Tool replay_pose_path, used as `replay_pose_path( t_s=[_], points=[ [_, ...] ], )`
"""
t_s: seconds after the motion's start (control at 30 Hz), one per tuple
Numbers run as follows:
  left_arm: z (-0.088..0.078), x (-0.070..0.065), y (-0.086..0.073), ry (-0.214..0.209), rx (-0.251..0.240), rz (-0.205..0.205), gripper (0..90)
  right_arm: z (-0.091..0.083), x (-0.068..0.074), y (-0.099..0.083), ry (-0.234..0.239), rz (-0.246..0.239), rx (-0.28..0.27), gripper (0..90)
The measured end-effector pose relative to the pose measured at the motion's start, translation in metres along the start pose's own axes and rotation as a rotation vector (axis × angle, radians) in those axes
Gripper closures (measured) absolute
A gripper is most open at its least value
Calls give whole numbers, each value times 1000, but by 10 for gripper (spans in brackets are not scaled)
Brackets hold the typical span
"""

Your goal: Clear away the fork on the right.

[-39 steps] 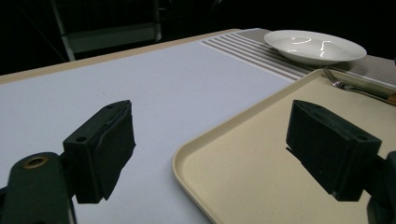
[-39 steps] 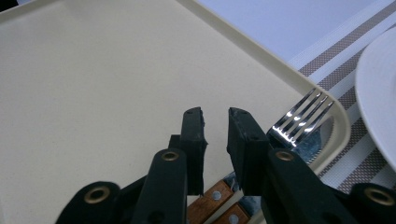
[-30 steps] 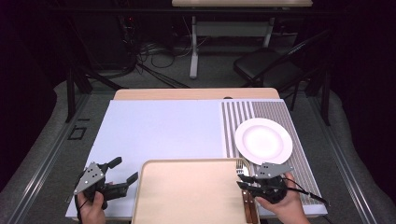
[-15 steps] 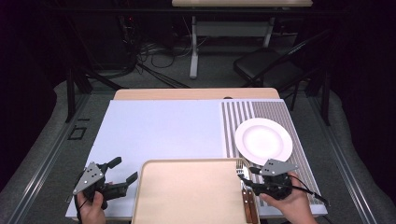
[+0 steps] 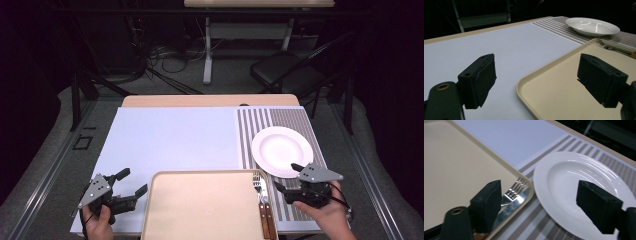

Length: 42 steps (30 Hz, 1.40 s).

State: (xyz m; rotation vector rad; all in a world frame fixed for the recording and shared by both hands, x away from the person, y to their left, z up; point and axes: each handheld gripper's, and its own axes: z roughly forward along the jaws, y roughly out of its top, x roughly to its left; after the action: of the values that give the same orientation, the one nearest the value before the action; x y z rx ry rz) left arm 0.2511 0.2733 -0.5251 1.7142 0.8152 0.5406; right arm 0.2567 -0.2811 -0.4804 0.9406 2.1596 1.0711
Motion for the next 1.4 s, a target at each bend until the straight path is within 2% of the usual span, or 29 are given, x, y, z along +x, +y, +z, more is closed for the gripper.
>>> replay_pose_path(
  t_s=[0.1, 0.27, 0.4, 0.6, 0.8, 1.0, 1.1, 1.23, 1.4],
  points=[
    [0, 0, -1, 3, -3, -6, 155, -4, -10, -5, -43, 31, -4, 147],
    [1, 0, -1, 4, 0, -6, 155, -14, -24, -11, -85, 69, -13, 113],
    [2, 0, -1, 3, 4, -7, 155, -21, -33, -16, -118, 80, -7, 107],
    [3, 1, -2, 4, 9, -15, 155, -29, -40, -20, -146, 57, 11, 107],
    [4, 2, -2, 7, 17, -10, 155, -27, -37, -15, -152, 0, 42, 100],
    [3, 2, -2, 5, 15, -12, 155, -19, -29, -7, -158, -111, 113, 100],
    [2, 1, -2, 6, 8, -12, 155, -16, -26, -6, -172, -153, 154, 100],
    [3, 2, -1, 2, 9, -6, 155, -14, -23, -5, -190, -182, 212, 100],
    [3, 1, -1, -1, 12, -7, 155, -12, -18, -4, -239, -224, 260, 100]
  ],
)
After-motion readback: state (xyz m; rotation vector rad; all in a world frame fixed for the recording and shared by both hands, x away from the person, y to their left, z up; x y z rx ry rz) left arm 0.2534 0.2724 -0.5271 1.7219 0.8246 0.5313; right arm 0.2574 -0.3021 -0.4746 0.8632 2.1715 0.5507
